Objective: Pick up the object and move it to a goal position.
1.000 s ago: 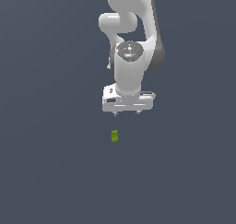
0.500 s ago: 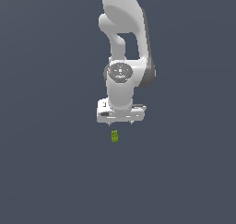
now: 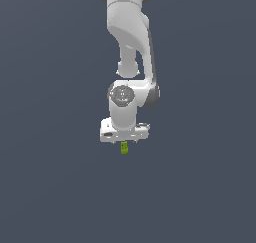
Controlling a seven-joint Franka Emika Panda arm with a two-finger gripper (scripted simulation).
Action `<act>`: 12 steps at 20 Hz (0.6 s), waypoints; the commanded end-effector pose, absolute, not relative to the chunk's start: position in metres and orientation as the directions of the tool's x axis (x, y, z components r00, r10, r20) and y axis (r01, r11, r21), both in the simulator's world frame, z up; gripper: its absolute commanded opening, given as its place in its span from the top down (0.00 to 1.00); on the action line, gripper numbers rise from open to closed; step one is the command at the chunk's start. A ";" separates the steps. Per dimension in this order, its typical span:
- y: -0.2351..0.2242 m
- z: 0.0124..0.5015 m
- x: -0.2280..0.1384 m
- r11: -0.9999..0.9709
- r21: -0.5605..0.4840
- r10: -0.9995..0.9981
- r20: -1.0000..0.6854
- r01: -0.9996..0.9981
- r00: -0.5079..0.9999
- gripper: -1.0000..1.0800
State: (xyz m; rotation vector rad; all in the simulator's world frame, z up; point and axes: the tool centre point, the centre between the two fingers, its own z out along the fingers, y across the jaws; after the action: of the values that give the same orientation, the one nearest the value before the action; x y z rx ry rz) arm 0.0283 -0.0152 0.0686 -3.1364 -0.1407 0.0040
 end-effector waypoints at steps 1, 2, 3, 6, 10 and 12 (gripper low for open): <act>-0.018 0.064 0.030 -0.996 0.000 0.093 0.000 0.093 0.996 0.04; -0.018 0.063 0.030 -0.996 0.000 0.094 0.000 0.094 0.996 0.04; -0.018 0.063 0.030 -0.996 0.000 0.094 0.000 0.094 0.996 0.04; -0.018 0.062 0.029 -0.996 -0.001 0.092 -0.002 0.092 0.996 0.04; -0.018 0.051 0.029 -0.996 -0.001 0.092 -0.002 0.092 0.996 0.04; -0.018 0.041 0.029 -0.996 0.000 0.093 -0.001 0.093 0.996 0.04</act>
State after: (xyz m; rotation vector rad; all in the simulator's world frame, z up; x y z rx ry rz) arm 0.0293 -0.0180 0.0486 -3.1379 -0.1460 0.0000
